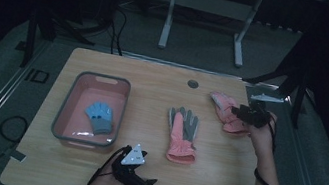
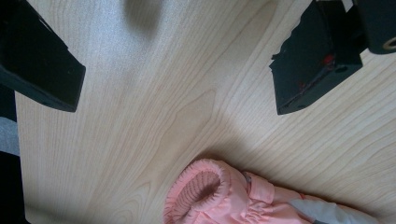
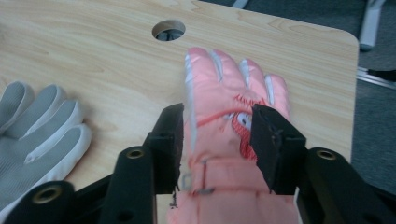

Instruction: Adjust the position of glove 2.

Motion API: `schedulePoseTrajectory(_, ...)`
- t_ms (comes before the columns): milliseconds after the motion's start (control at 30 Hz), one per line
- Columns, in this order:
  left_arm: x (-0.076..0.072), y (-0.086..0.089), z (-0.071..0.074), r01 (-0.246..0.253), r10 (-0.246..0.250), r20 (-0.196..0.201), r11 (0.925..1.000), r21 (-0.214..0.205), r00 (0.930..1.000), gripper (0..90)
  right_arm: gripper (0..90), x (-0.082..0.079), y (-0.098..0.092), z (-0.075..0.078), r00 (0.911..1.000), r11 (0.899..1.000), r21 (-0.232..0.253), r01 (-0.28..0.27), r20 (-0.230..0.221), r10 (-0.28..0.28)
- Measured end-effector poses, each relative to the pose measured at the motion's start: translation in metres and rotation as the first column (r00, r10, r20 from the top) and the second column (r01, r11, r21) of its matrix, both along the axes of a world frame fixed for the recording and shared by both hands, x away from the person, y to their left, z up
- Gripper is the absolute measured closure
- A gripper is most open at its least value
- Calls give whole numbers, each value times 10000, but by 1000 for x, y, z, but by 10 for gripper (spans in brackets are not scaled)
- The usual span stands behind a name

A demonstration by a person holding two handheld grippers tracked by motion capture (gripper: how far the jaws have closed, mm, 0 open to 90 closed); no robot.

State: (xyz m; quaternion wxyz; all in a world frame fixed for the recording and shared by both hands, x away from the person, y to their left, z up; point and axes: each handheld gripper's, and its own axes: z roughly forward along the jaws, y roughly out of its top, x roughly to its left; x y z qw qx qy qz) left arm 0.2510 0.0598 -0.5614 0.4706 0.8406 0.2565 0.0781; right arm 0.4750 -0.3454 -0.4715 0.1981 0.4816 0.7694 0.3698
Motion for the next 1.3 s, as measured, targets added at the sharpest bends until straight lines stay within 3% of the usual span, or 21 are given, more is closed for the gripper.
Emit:
schedulePoseTrajectory(300, -1, 1, 0, -39, 39, -11, 10000, -30, 10000, 29, 550, 27, -5, -27, 9974, 9982, -593, 59, -707, -101)
schedulePoseTrajectory(500, 0, 1, 0, -59, 59, -6, 10000, 2, 10000, 29, 583, 37, -11, -47, 9896, 9992, -309, 240, -1410, -281)
schedulePoseTrajectory(600, -1, 1, 0, -77, 77, 10, 10000, -5, 10000, 29, 597, 39, -10, -53, 9892, 9989, -400, 226, -1436, -281)
schedulePoseTrajectory(667, -1, 1, 0, -76, 76, 6, 10000, 13, 10000, 29, 676, 39, -10, -57, 9886, 9996, -138, 233, -1487, -251)
schedulePoseTrajectory(767, -1, 1, 0, -56, 56, -4, 10000, 11, 10000, 29, 790, 38, -8, -56, 9874, 9998, -140, 126, -1575, -147)
schedulePoseTrajectory(900, -1, 0, 0, -59, 59, 58, 9999, 99, 10000, 29, 856, 34, -4, -56, 9897, 9988, -307, 376, -1374, -414)
schedulePoseTrajectory(967, -2, 0, 0, -32, 30, 125, 9998, 172, 9999, 29, 872, 31, -2, -57, 9918, 9978, -350, 566, -1129, -603)
schedulePoseTrajectory(1100, -2, 0, 0, -44, 42, 140, 9999, 135, 9999, 29, 894, 24, -1, -51, 9854, 9914, 156, 1296, -1132, -1270)
schedulePoseTrajectory(1300, -2, 0, 0, -49, 44, 185, 9997, 227, 9998, 29, 894, 4, 7, -34, 9786, 9823, 67, 1870, -889, -1857)
